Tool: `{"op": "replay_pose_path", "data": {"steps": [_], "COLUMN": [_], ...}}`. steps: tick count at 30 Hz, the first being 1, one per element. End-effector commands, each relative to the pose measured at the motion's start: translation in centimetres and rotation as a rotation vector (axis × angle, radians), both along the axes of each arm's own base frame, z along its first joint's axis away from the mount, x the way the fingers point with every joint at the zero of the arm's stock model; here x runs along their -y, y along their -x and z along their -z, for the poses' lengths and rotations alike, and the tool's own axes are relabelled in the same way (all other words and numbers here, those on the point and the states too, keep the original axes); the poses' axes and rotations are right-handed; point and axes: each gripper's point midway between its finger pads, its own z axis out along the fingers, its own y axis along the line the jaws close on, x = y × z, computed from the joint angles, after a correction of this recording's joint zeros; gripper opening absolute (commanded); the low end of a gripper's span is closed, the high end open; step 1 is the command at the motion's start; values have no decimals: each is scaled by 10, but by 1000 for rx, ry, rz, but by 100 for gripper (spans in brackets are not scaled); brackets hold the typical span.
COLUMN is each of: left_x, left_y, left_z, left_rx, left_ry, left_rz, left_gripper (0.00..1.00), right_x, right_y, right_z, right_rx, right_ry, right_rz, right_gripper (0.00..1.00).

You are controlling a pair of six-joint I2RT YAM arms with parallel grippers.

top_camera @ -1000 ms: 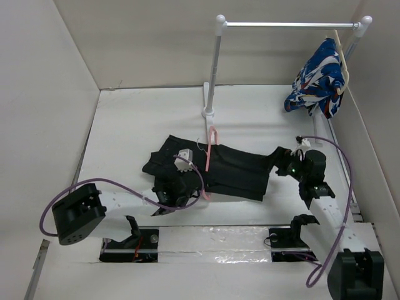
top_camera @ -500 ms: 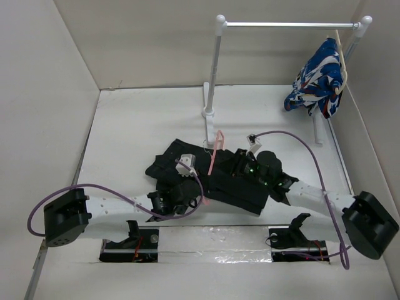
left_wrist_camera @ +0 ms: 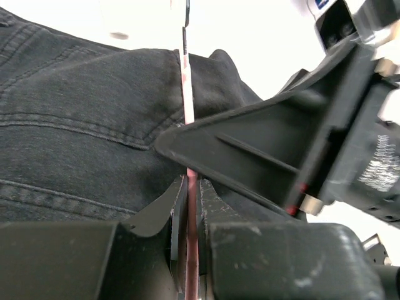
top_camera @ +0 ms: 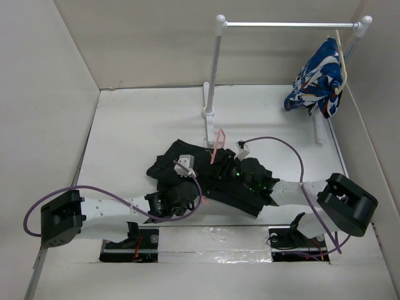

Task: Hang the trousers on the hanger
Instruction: Place the hanger at the clothesline.

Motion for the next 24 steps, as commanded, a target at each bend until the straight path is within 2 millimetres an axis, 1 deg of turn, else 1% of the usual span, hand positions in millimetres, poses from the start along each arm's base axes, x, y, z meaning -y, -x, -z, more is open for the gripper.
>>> {"op": "replay_pose_path", "data": {"steps": [1,2,3,4,6,7,8,9,10,11,12,13,14,15,16,18,19,20,21,22,23,24], "left_x": [13,14,15,14,14,13,12,10,7,4,-1,-4,-9,-13,-20,-31,-42,-48,-56,-64,-76,-85], "left_y": [0,0,2,3,4,4,5,6,6,7,6,7,7,8,9,10,12,13,12,12,12,9], "left_z": [-46,-48,-48,-50,-55,-64,-70,-74,-89,-92,-110,-117,-118,-125,-139,-150,-166,-169,-174,-176,-184,-185], "left_rx": [62,64,63,67,91,116,119,139,159,169,199,213,216,225,245,264,288,293,296,300,314,321], "left_ry": [172,187,195,202,180,169,184,168,189,171,180,172,147,147,177,192,227,230,242,255,291,299], "left_rz": [10,13,24,30,53,64,69,79,83,85,81,83,85,82,78,66,57,47,22,5,-19,-62], "left_gripper": [0,0,0,0,0,0,0,0,4,9,20,25,30,38,41,49,50,51,52,53,53,54], "right_x": [-14,-17,-19,-20,-23,-25,-25,-25,-25,-22,-26,-24,-25,-21,-21,-15,-13,-10,-9,-3,0,4], "right_y": [-4,-5,-5,-5,-7,-6,-6,-8,-6,-10,-5,-9,-8,-13,-16,-21,-24,-26,-28,-33,-35,-33], "right_z": [-38,-41,-45,-48,-60,-66,-68,-79,-86,-93,-106,-113,-121,-130,-143,-162,-170,-186,-189,-197,-208,-216], "right_rx": [61,62,67,69,76,74,70,82,87,83,94,100,96,110,124,147,158,183,182,200,217,230], "right_ry": [-163,-176,-189,-200,-232,-251,-260,-293,-320,-355,-391,-410,-439,-463,-491,-535,-545,-566,-562,-569,-583,-587], "right_rz": [24,20,12,8,8,-2,-1,-10,-17,-3,-41,-38,-50,-49,-55,-69,-70,-74,-74,-63,-65,-74], "right_gripper": [33,30,21,18,11,10,8,4,3,2,0,0,0,0,0,0,0,0,0,0,0,0]}}
